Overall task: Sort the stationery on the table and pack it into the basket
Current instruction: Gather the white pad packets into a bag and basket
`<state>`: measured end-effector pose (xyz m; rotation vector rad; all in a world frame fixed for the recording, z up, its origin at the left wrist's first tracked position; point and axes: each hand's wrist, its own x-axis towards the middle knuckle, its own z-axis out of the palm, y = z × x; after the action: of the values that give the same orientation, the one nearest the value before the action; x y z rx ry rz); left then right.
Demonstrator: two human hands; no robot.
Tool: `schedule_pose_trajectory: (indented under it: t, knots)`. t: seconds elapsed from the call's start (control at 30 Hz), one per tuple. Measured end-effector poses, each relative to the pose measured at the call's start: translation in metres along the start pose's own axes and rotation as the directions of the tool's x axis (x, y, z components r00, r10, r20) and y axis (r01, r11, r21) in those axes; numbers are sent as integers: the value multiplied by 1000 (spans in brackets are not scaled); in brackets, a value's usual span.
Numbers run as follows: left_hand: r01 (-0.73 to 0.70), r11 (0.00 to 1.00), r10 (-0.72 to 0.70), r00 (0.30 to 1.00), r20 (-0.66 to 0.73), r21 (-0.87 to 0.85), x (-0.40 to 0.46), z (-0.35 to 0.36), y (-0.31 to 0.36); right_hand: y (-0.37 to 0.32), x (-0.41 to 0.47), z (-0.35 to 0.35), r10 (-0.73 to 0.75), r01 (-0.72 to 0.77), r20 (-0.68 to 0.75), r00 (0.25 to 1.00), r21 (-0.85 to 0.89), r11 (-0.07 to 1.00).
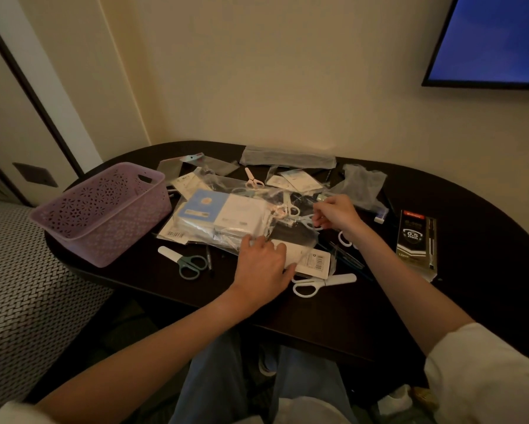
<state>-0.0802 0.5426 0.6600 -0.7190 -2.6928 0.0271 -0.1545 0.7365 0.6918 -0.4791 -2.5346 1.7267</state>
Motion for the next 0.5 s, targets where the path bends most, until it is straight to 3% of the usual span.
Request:
schedule_pose_trajectory:
  t: [0.2,0.37,0.5]
  knots:
    - [50,998,-48,998,46,-28,2,-5,15,-10,3,-1,85,-102,70,994,282,954]
    - [102,950,-128,989,-69,-295,1,-14,-2,-28,3,7,106,-129,83,991,347,929]
    - [172,874,-220,974,-54,-454,2,-12,-16,-45,5,21,95,-117,77,992,370,922]
